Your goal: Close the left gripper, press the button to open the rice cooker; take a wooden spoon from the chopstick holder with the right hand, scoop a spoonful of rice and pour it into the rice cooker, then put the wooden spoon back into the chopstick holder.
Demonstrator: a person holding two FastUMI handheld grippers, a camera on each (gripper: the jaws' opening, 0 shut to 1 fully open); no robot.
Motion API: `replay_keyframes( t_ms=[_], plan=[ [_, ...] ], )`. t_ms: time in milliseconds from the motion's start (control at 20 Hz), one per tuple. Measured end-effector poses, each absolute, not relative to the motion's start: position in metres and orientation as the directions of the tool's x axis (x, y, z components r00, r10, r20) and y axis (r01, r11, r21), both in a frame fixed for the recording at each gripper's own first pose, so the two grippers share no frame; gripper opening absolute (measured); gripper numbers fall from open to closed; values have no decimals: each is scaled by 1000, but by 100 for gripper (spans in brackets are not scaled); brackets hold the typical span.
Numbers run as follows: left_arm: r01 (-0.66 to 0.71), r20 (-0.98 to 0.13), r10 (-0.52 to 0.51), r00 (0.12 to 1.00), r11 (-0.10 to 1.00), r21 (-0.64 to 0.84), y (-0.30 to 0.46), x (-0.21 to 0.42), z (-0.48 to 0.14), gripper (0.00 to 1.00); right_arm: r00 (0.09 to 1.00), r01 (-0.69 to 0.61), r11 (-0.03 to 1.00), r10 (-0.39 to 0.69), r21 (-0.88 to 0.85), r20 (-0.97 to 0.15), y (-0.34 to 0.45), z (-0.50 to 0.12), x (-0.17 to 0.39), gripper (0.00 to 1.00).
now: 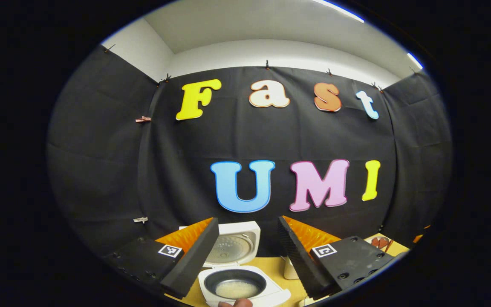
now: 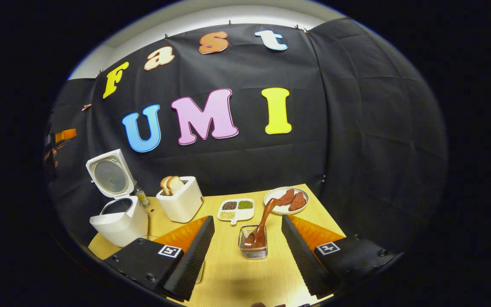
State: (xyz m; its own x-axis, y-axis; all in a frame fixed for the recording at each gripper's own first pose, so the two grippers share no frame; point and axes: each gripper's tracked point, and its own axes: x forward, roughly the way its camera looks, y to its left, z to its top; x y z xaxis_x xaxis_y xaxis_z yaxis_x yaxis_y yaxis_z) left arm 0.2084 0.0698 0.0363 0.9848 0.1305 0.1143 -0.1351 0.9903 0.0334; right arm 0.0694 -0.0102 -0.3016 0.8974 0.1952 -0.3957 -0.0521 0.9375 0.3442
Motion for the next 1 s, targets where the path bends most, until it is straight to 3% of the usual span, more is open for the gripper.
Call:
replay_keyframes(
  t_ms=[250, 600, 1000],
  plan=[
    [-193, 93, 193, 977, 981, -9, 111, 283, 46, 95, 903, -62, 937, 199, 343, -382, -6, -275, 42, 98],
    [-231, -78, 238, 968, 969, 87, 145, 375, -21, 95, 914, -53, 948, 172, 314, -366, -8, -250, 12, 98],
    [-249, -138, 271, 953, 955, 162, 180, 430, -68, 94, 909, 9, 966, 100, 260, -404, -16, -254, -3, 98]
  ],
)
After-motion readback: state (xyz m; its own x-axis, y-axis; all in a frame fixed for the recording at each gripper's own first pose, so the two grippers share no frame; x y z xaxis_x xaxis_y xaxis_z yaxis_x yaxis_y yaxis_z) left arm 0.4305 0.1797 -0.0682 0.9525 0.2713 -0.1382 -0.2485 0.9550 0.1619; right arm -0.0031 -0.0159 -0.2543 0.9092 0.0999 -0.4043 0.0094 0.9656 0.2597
